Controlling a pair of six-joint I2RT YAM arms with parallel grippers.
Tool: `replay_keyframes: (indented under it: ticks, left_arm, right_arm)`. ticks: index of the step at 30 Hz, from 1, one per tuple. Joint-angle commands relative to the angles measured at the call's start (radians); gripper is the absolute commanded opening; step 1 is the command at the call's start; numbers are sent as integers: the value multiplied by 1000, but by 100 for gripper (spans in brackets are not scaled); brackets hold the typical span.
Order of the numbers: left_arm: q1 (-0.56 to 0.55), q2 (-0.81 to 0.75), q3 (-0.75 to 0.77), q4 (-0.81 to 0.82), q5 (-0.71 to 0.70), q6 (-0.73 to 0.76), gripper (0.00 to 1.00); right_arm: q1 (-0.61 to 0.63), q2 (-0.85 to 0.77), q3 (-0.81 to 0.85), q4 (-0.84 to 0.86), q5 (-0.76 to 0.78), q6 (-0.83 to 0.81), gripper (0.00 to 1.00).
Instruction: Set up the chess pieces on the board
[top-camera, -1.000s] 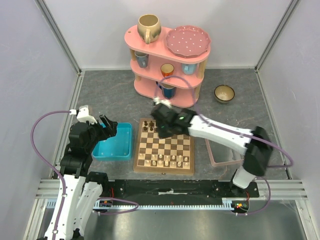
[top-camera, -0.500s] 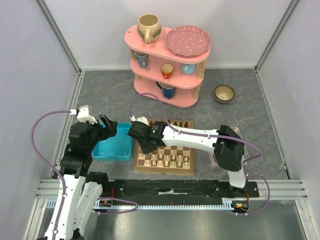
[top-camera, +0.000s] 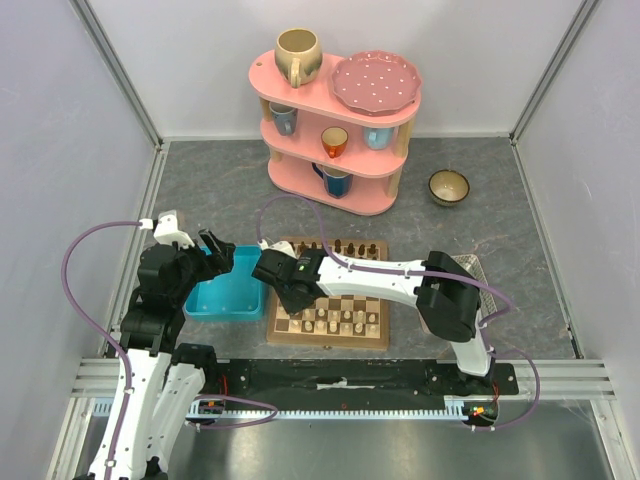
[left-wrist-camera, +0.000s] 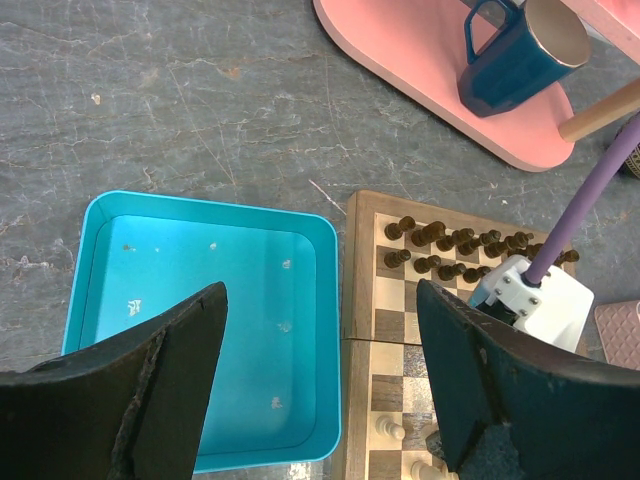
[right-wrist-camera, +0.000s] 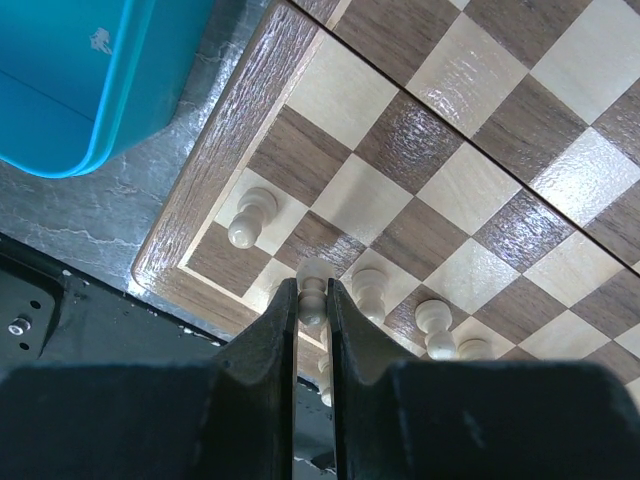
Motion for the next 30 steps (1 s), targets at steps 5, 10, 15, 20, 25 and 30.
replay_keyframes:
  ticks: [5, 10, 15, 20, 25, 30]
  left_arm:
    - [-1, -2, 1, 47, 13, 30, 83]
    - [0, -2, 1, 46, 10, 30, 83]
    - [0, -3, 1, 49, 8, 32, 83]
    - [0, -3, 0, 47, 8, 32, 83]
    - [-1, -3, 0, 46, 8, 32, 83]
    - [-1, 0, 0, 47, 8, 32, 83]
  right_arm:
    - [3, 21, 13, 8, -15, 1, 5]
    - [3, 23, -1, 32, -42, 2, 6]
    - [3, 23, -12, 35, -41, 4, 8]
    - [2, 23, -16, 35, -40, 5, 10]
    - [2, 25, -18, 35, -33, 5, 11]
    - [-5, 26, -19, 34, -29, 7, 11]
